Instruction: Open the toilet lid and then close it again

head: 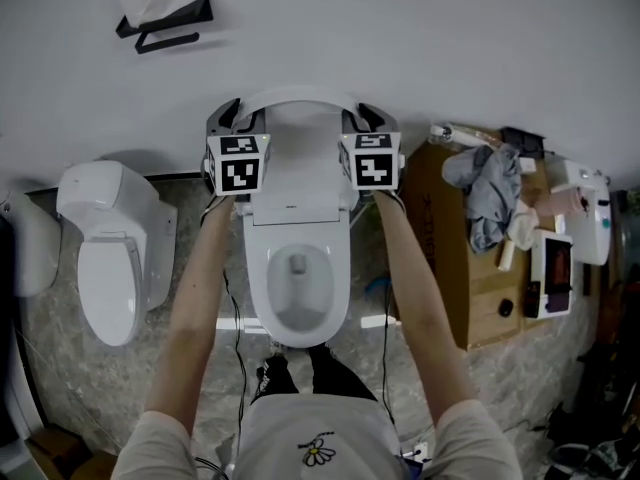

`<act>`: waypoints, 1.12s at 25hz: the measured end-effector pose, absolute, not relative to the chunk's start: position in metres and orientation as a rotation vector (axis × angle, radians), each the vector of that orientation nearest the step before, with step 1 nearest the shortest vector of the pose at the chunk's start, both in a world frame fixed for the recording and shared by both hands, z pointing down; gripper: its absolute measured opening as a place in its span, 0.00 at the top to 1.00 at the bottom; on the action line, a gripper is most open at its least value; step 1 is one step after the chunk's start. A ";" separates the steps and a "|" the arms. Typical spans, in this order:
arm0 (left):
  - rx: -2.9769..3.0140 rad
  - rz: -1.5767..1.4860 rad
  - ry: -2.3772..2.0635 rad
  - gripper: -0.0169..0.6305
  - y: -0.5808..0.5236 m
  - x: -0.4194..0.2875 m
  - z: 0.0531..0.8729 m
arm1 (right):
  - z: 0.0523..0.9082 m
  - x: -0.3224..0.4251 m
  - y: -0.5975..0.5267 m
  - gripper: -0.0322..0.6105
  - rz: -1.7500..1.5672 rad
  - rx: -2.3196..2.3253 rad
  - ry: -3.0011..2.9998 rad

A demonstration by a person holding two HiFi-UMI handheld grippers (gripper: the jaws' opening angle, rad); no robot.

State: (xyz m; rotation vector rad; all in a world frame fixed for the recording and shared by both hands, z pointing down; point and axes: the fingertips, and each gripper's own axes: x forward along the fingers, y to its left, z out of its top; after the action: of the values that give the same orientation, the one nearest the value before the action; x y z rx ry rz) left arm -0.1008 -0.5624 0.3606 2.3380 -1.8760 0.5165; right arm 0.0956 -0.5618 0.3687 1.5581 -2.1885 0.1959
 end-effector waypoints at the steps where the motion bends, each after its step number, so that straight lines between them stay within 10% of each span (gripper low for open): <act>1: 2.341 0.519 -1.875 0.73 -0.558 -0.100 0.361 | 0.368 0.096 -0.558 0.76 0.194 1.559 -2.189; 28: 2.623 0.634 -1.719 0.65 -0.382 -0.081 0.366 | 0.379 0.109 -0.388 0.76 0.074 1.567 -2.155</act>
State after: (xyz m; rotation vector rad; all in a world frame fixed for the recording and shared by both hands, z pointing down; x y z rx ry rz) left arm -0.0808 -0.3816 0.3663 2.6231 -1.7194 0.6343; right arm 0.1090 -0.3884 0.3795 1.5666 -2.1549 0.0737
